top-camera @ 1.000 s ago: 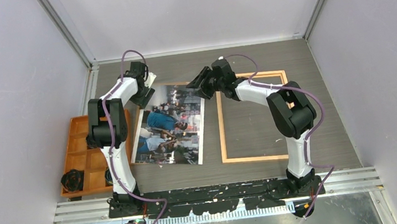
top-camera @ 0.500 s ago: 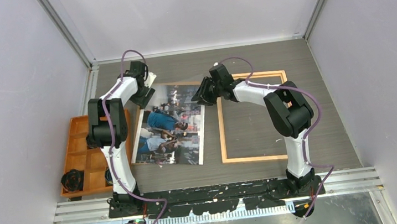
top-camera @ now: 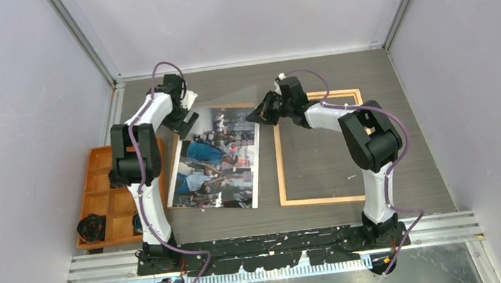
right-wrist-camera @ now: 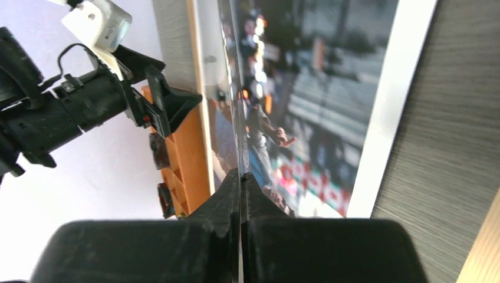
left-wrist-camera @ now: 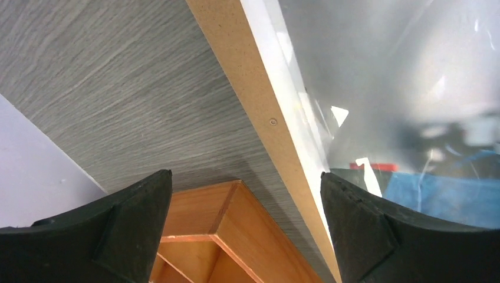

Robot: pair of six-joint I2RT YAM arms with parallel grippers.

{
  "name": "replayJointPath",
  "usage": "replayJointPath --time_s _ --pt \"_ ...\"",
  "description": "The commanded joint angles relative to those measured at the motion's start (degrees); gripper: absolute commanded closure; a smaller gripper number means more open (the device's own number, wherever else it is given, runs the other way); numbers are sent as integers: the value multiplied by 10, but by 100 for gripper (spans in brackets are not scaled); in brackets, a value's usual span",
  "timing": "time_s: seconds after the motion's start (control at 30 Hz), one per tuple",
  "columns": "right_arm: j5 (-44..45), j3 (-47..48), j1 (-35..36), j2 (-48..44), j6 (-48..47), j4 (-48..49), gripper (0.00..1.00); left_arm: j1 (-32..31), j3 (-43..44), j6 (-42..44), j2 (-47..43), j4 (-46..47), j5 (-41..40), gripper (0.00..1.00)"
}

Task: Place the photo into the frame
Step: Pick up the photo frame item at the center of the board.

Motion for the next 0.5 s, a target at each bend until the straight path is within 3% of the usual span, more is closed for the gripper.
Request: replayJointPath --time_s 0.0,0.2,0.33,0.47 --pt "-80 56 -31 -63 -36 -35 99 4 92 -13 -22 -114 64 0" --pt "-119 87 -127 -159 -129 -259 99 -33 197 -39 -43 -185 119 0" --pt "-33 105 -186 -239 -244 -475 99 -86 198 -63 -43 -177 128 0" --pt "58 91 -226 -334 -295 -571 99 -145 215 -114 -20 -190 192 0"
